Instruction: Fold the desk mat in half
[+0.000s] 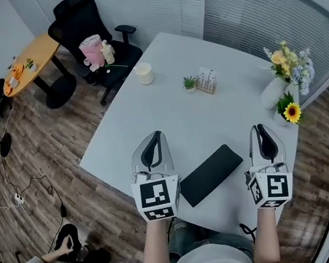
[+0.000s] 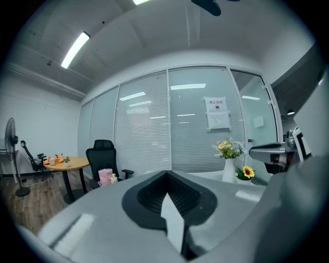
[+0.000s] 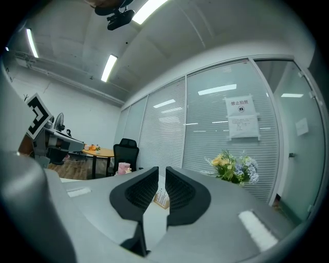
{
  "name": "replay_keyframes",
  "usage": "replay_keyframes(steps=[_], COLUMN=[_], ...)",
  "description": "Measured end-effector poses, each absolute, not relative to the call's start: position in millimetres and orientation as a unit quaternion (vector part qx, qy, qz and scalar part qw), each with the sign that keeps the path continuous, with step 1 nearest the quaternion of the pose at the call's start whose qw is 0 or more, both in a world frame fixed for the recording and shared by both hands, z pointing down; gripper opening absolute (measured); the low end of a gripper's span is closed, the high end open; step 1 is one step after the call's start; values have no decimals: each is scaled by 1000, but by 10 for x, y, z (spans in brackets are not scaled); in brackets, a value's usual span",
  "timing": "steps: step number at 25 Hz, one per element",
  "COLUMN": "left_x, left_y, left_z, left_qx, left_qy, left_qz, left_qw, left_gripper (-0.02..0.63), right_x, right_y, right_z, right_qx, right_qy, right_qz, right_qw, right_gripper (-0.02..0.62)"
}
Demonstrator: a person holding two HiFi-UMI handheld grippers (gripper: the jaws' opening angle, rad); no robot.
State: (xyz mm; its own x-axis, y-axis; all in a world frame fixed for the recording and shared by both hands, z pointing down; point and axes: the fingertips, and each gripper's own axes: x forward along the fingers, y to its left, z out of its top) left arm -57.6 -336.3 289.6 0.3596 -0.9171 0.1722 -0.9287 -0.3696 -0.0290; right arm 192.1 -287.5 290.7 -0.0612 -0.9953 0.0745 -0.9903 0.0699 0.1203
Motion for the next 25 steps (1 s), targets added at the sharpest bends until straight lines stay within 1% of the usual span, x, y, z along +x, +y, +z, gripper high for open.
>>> replay_keyframes(steps=[9, 13, 19, 25], left_x=[-586, -601, -593, -581], left_y=[-3323, -3333, -3321, -3312], left_z=[2903, 2884, 2889, 2875], left_qx=[824, 824, 826, 825], left_qy=[-560, -560, -557, -559], left_qz=[78, 77, 78, 75], left_qw=[38, 38, 38, 39], left_gripper=[0, 0, 0, 0], right_x=[1920, 1914, 1898, 1893], right_y=[-2824, -2833, -2829, -2823], right_z=[2891, 2865, 2862, 2853], right_qx=[686, 686, 685, 682], right_qy=[-725, -724, -725, -727], right_qz=[-17, -18, -24, -22], right_qw=[67, 67, 72, 72], right_gripper=[64, 55, 24, 23])
